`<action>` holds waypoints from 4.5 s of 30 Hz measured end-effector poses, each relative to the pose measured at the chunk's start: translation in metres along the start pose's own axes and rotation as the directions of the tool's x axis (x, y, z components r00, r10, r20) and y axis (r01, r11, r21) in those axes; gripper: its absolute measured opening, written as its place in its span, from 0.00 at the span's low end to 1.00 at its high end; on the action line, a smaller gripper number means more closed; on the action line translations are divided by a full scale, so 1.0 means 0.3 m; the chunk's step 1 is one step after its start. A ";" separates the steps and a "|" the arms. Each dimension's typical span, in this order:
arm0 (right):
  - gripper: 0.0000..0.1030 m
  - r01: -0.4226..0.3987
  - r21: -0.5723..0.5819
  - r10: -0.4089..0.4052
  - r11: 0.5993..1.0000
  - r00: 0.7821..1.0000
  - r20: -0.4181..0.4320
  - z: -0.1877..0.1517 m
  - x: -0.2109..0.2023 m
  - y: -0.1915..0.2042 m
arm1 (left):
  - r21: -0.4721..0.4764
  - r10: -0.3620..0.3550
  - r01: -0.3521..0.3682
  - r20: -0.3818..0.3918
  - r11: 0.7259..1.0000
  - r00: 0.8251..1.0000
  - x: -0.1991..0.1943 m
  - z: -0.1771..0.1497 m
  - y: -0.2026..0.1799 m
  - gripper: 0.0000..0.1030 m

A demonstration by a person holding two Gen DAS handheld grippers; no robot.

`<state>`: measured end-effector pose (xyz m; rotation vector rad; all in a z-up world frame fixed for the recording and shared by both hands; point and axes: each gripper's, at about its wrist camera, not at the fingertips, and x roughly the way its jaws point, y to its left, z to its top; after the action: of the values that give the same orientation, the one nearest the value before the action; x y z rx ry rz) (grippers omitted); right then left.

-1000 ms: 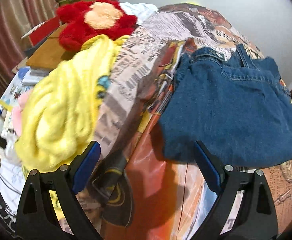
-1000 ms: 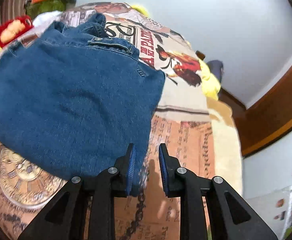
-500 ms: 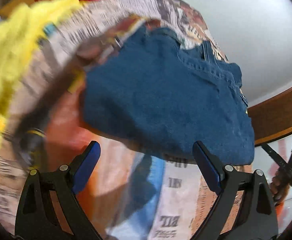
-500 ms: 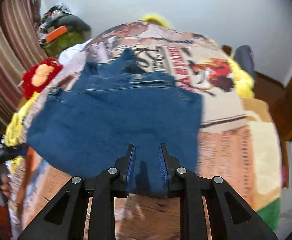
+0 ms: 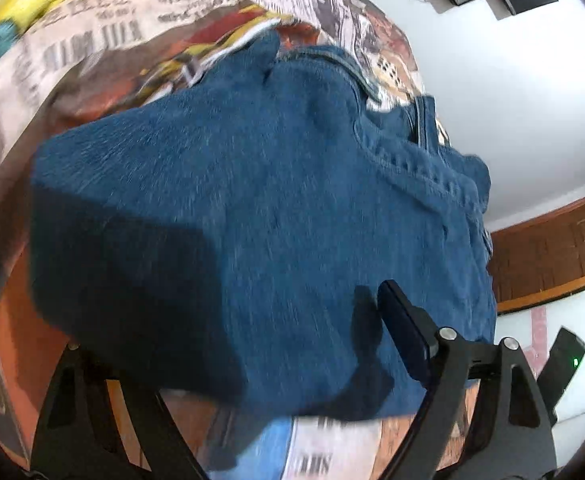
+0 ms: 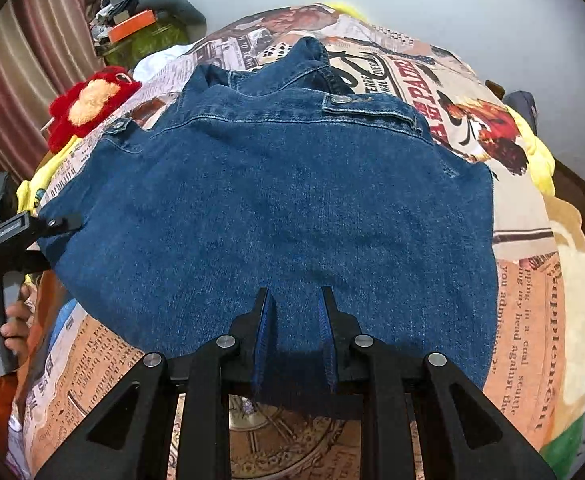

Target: Fold large clothes

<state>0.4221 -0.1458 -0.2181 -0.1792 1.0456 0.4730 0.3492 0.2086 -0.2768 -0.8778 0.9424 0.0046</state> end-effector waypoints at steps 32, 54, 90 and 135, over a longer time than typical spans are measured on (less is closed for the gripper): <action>0.18 -0.361 -0.029 0.347 0.932 0.913 -0.213 0.108 0.178 0.488 | 0.302 0.184 -0.364 0.491 0.881 0.852 -0.388 0.028 -0.435 0.30; 0.18 -0.151 0.083 0.156 0.985 0.986 -0.055 -0.062 -0.208 -0.042 | 0.523 0.117 -0.418 0.513 0.742 0.850 -0.204 -0.110 -0.861 0.30; 0.18 -0.080 0.232 0.057 0.970 0.993 0.105 -0.187 -0.523 -0.249 | 0.740 0.046 -0.074 0.059 0.668 0.997 -0.216 -0.411 -0.848 0.71; 0.80 -0.228 0.253 0.189 0.940 0.967 0.169 0.030 -0.352 -0.271 | 0.668 0.272 -0.382 0.268 0.639 0.924 -0.169 -0.184 -0.589 0.75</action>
<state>0.4228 -0.2450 -0.1287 0.2094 0.9817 0.5206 0.3436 0.0729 -0.1413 0.0365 0.8542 0.0151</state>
